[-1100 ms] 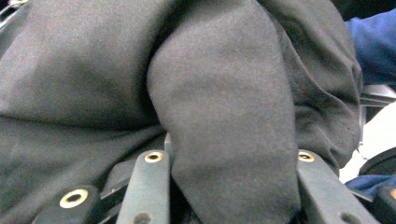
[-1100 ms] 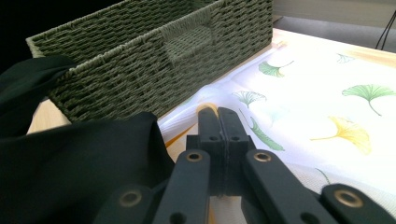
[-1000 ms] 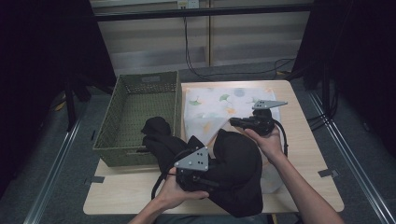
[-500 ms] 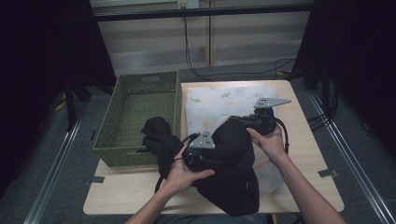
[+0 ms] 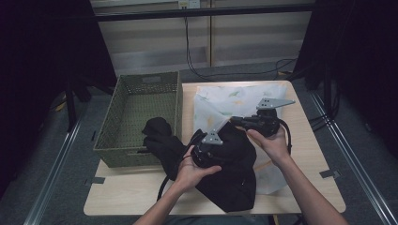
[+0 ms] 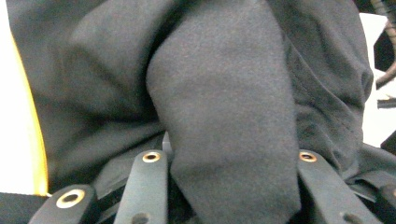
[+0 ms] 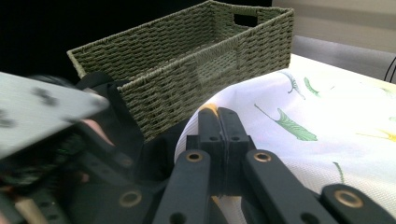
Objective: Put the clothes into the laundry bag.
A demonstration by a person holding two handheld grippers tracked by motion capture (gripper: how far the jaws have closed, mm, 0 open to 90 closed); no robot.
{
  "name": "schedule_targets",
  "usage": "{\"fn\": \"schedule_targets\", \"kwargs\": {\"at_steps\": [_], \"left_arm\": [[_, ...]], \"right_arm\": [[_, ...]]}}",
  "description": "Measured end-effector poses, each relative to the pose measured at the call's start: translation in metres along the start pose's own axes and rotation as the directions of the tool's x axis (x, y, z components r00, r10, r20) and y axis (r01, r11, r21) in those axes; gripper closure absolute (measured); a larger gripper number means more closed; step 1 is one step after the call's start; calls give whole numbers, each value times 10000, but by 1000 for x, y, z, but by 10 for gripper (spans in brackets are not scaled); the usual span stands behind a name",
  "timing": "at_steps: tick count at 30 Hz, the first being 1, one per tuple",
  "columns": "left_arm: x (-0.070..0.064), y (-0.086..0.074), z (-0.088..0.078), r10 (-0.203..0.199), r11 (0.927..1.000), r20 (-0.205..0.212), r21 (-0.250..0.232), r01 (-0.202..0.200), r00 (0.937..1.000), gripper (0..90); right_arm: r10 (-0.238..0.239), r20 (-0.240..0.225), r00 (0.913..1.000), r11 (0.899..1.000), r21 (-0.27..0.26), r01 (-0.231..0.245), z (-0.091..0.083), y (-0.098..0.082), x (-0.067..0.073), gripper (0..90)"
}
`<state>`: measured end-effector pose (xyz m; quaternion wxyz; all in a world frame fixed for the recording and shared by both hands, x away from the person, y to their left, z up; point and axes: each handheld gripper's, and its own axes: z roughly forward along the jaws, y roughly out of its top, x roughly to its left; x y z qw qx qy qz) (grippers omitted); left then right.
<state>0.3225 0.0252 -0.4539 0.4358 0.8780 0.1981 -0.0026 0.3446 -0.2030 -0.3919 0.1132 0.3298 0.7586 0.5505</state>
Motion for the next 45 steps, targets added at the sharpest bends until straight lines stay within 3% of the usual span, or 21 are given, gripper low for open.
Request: {"fn": "schedule_targets", "kwargs": {"at_steps": [4,9,15,19,23,25,28,31,32,33,34,36,37,38,40,41,43,44,45], "left_arm": [[6,-9,11,-451,9990,-192,73,452,9988,630],[7,-10,15,-670,9977,-543,39,673,9963,626],[8,-13,19,-946,9955,-658,-103,941,9933,598],[6,-13,20,-829,9965,-765,-163,819,9936,491],[5,-13,13,-776,9969,-754,-156,766,9941,384],[4,-10,2,-583,9973,-716,-480,549,9957,310],[4,-8,-7,-519,9957,-705,-802,462,9962,274],[7,-6,-34,-679,9862,-667,-1552,569,9955,257],[7,-6,-39,-626,9863,-821,-1575,491,9947,257],[6,-4,-49,-329,9904,-1219,-1370,160,9920,255],[8,-3,-57,-351,9907,-1102,-1346,200,9933,257],[13,-5,-76,-729,9849,-1032,-1641,553,9920,277],[13,-5,-76,-729,9849,-1032,-1641,553,9920,294],[19,-7,-96,-592,9830,-1350,-1804,342,9891,317],[25,-9,-114,-579,9805,-1282,-1940,322,9901,356],[25,-9,-114,-579,9805,-1282,-1940,322,9901,400],[31,-13,-137,-417,9778,-1301,-2092,137,9906,443],[31,-13,-137,-417,9778,-1301,-2092,137,9906,480],[38,-17,-154,-440,9751,-1543,-2217,89,9870,511]], "right_arm": [[26,-84,10000,9999,169,-24,-1,-3,4,900],[37,-223,9997,9982,592,-24,-2,-9,11,900],[79,-321,9995,9953,969,-48,-7,-21,19,900],[209,-321,9993,9920,1250,-167,1,-43,23,900],[352,-294,9989,9920,1220,-314,1,-48,21,900],[320,-197,9993,9898,1396,-289,2,-53,17,900],[284,-82,9996,9881,1515,-269,3,-56,15,900],[360,-48,9993,9873,1549,-349,5,-57,12,900],[360,-54,9993,9871,1564,-347,6,-58,12,900],[350,-49,9994,9870,1572,-338,6,-58,12,900],[349,-67,9994,9864,1612,-333,7,-59,12,900],[353,-62,9994,9859,1641,-338,8,-59,11,900],[356,-66,9993,9858,1645,-340,8,-59,11,900],[349,-63,9994,9858,1644,-333,8,-59,11,900],[336,-64,9994,9858,1648,-321,8,-59,11,900],[343,-73,9994,9859,1641,-327,9,-59,11,900],[337,-81,9994,9859,1640,-320,9,-59,11,900],[337,-81,9994,9859,1640,-320,9,-59,11,900],[305,-78,9995,9857,1663,-288,9,-58,11,900]]}}
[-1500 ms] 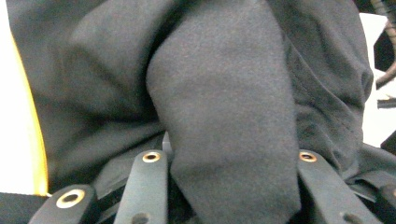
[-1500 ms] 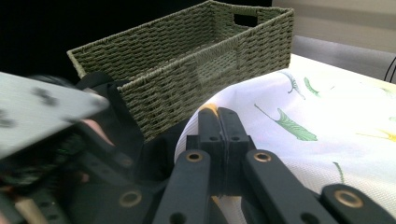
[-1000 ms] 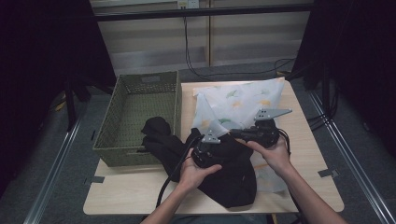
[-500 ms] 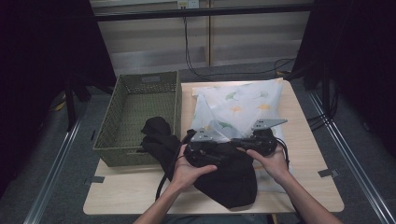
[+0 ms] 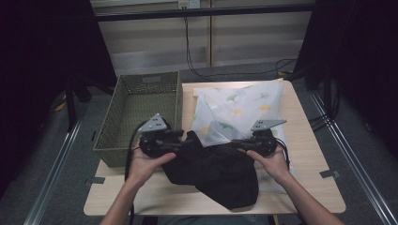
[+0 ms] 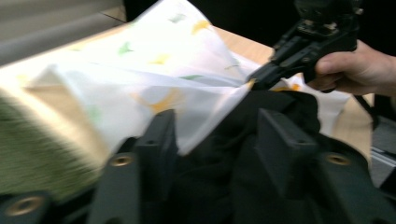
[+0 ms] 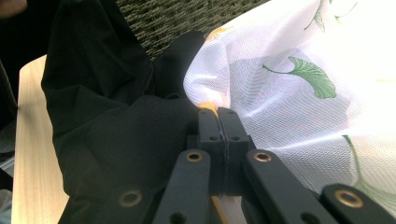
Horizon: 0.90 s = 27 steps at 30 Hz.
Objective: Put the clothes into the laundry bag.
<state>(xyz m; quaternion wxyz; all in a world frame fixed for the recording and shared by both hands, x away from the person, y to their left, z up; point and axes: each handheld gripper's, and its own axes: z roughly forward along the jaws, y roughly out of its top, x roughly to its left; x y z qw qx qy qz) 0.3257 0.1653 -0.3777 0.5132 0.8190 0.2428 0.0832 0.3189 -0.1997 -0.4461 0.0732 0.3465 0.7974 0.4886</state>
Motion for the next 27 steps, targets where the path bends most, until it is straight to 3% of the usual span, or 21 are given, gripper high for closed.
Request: {"fn": "schedule_targets", "kwargs": {"at_steps": [1,2,4,7,9,11,13,14,15,18,20,22,27], "left_arm": [[0,0,0,0,10000,0,0,0,10000,518],[11,-1,-16,-267,9995,-274,-181,262,9993,521],[21,-5,-30,-403,9990,-725,-199,389,9966,530],[27,-10,-37,-611,9981,-853,-146,601,9945,502],[34,-20,-40,-775,9967,-1291,123,798,9886,477],[40,-30,-35,-1091,9899,-1990,678,1247,9739,358],[42,-33,-34,-1168,9884,-1857,748,1325,9757,341],[42,-38,-31,-1366,9880,-1240,558,1444,9828,340],[41,-38,-29,-1281,9890,-1295,570,1363,9833,331],[38,-37,-20,-1213,9896,-911,664,1276,9884,312],[38,-37,-15,-1066,9886,-1054,952,1168,9887,300],[40,-38,-12,-1475,9845,-932,811,1552,9847,265],[41,-36,-10,-1483,9838,-1014,862,1572,9837,246]], "right_arm": [[0,0,10000,10000,0,0,0,0,0,900],[6,-11,10000,10000,5,-6,0,0,0,900],[6,-7,10000,10000,9,-6,0,0,0,900],[-12,-7,10000,10000,11,12,0,0,0,900],[-9,-20,10000,10000,12,9,0,0,-1,900],[-28,-7,10000,10000,5,28,0,1,-1,900],[-16,9,10000,10000,1,16,0,1,-1,900],[-11,11,10000,10000,3,11,0,1,-2,900],[-1,13,10000,10000,4,1,0,1,-2,900],[-43,6,10000,10000,12,43,1,1,-2,900],[-81,16,10000,10000,10,81,1,1,-2,900],[-111,21,9999,9999,11,111,1,1,-2,900],[-88,22,10000,10000,6,88,1,1,-2,900]]}}
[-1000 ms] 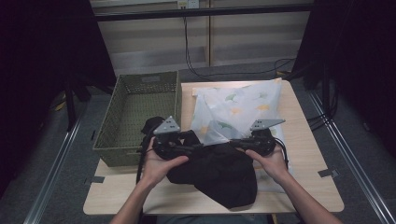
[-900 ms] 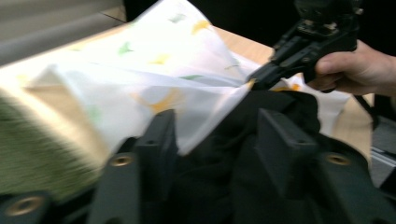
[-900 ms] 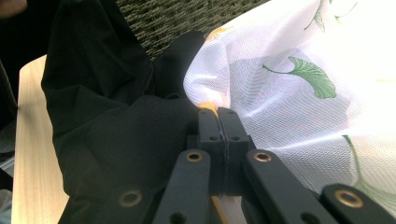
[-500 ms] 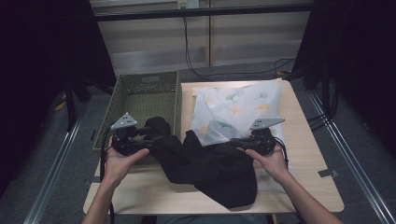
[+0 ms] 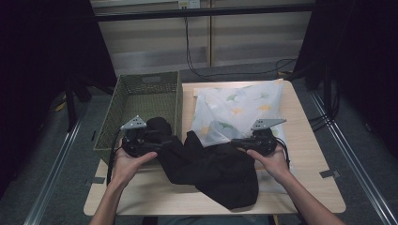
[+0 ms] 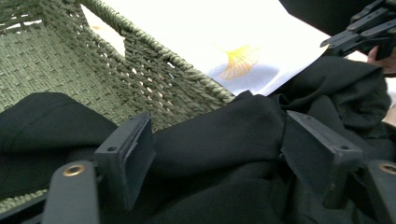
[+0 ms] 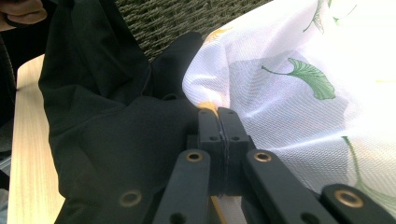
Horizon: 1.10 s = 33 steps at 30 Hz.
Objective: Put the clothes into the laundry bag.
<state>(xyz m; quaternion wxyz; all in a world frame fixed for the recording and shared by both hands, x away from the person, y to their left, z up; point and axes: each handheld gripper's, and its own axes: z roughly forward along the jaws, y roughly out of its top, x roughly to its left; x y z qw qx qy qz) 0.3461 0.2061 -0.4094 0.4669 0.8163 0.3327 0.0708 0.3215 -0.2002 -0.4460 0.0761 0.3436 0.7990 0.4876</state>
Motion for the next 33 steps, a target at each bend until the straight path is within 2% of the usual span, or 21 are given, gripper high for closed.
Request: {"fn": "schedule_targets", "kwargs": {"at_steps": [1,2,3,5,6,7,10,11,12,13,14,17,19,20,21,24,27,28,31,32,33], "left_arm": [[-4,1,2,486,9979,-155,440,-479,9987,225],[-5,1,3,611,9962,-133,637,-601,9980,227],[-6,0,3,572,9960,262,675,-589,9980,268],[-8,-1,6,864,9920,358,889,-893,9956,388],[-8,-1,6,864,9920,358,889,-893,9956,429],[-10,-2,7,945,9923,791,724,-1003,9924,513],[-11,0,6,993,9922,870,666,-1052,9912,582],[-11,2,4,895,9942,1059,495,-952,9903,691],[-12,5,0,800,9967,1406,6,-809,9868,743],[-14,7,-3,1066,9942,1297,9,-1076,9858,817],[-14,7,-3,1066,9942,1297,9,-1076,9858,863],[-15,12,-4,1112,9932,1194,202,-1144,9866,877],[-15,12,-4,1024,9945,1180,96,-1043,9877,881],[-15,12,-6,917,9958,1129,-53,-917,9894,883],[-14,14,-10,682,9967,1231,-519,-622,9900,883],[-14,18,-16,660,9947,1241,-870,-554,9901,884],[-21,36,-26,776,9874,1307,-1473,-581,9884,885],[-21,36,-26,776,9874,1307,-1473,-581,9884,885],[-33,60,-30,1149,9790,1284,-1825,-904,9850,885],[-33,60,-30,1149,9790,1284,-1825,-904,9850,885],[-43,72,-31,1413,9745,1331,-1933,-1142,9810,886]], "right_arm": [[-4,-11,10000,10000,14,4,1,0,0,900],[-6,-9,10000,10000,22,6,1,1,0,900],[-6,-5,10000,10000,26,6,1,1,0,900],[-6,-6,10000,10000,23,6,1,1,0,900],[-6,-6,10000,10000,23,6,1,1,0,900],[-2,11,10000,10000,16,2,1,1,0,900],[-16,18,10000,10000,23,16,1,1,0,900],[-20,23,10000,10000,23,20,0,1,0,900],[-30,17,10000,10000,20,30,0,1,0,900],[-34,23,10000,10000,25,34,0,1,0,900],[-34,23,10000,10000,25,34,0,1,0,900],[-7,19,10000,10000,23,7,1,1,1,900],[-10,30,10000,10000,35,10,0,1,1,900],[-9,34,10000,10000,33,9,0,1,1,900],[-2,25,10000,10000,27,2,0,1,1,900],[13,34,10000,10000,8,-13,1,1,0,900],[-11,30,10000,10000,-24,11,1,2,0,900],[-11,30,10000,10000,-24,11,1,2,0,900],[52,51,10000,10000,-39,-52,1,3,0,900],[54,52,10000,10000,-44,-53,1,3,0,900],[63,53,10000,10000,-46,-63,1,3,0,900]]}}
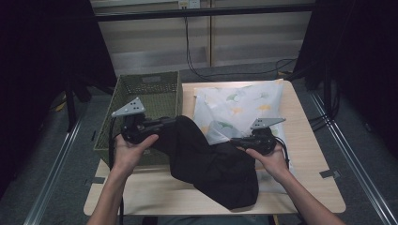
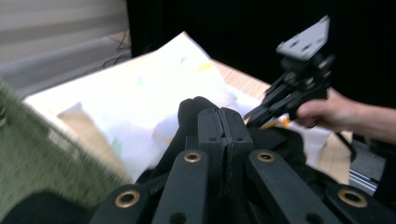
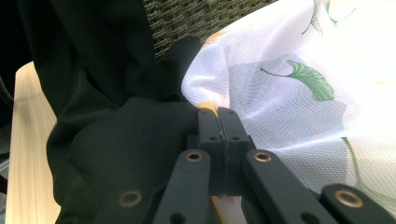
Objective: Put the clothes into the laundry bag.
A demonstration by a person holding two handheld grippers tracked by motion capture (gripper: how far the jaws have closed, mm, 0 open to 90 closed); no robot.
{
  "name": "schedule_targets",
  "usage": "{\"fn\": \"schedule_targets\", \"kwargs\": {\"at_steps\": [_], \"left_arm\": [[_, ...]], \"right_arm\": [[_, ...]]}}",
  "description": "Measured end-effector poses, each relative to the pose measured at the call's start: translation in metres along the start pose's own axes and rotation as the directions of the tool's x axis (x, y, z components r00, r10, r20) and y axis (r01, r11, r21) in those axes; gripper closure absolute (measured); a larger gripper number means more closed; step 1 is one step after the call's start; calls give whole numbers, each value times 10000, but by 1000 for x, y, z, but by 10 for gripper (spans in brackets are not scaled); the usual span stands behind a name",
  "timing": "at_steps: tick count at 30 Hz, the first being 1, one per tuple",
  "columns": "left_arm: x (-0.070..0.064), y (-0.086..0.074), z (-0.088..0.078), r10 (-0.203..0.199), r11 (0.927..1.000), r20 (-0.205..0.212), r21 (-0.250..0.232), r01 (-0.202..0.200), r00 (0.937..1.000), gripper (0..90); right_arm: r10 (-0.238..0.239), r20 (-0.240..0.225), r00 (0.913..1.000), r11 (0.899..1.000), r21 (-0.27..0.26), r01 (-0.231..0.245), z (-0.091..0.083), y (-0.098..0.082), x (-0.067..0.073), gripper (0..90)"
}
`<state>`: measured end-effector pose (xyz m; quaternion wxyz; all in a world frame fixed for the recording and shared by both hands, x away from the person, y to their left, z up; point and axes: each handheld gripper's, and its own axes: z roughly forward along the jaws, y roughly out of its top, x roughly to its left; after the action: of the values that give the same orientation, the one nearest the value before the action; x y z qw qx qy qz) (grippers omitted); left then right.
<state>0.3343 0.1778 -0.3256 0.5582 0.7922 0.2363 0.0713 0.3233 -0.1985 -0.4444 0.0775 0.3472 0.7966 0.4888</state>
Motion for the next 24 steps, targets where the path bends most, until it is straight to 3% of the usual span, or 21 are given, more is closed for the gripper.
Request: {"fn": "schedule_targets", "kwargs": {"at_steps": [10,13,14,21,23,24], "left_arm": [[-37,51,19,964,9947,514,-406,-944,9940,886],[-44,61,25,1042,9932,726,-595,-1000,9919,886],[-48,68,30,1098,9918,985,-771,-1024,9891,886],[-65,88,44,1392,9870,1264,-982,-1273,9822,886],[-69,94,48,1562,9847,1408,-993,-1430,9777,886],[-71,97,49,1509,9852,1398,-1032,-1372,9786,886]], "right_arm": [[-1,17,10000,10000,-26,1,-1,0,-1,900],[20,44,10000,10000,-36,-20,0,0,-1,900],[12,52,10000,10000,-31,-12,0,0,-1,900],[14,78,10000,10000,-38,-13,0,1,-2,900],[40,70,10000,10000,-55,-39,0,0,-2,900],[20,81,10000,10000,-43,-20,0,0,-3,900]]}}
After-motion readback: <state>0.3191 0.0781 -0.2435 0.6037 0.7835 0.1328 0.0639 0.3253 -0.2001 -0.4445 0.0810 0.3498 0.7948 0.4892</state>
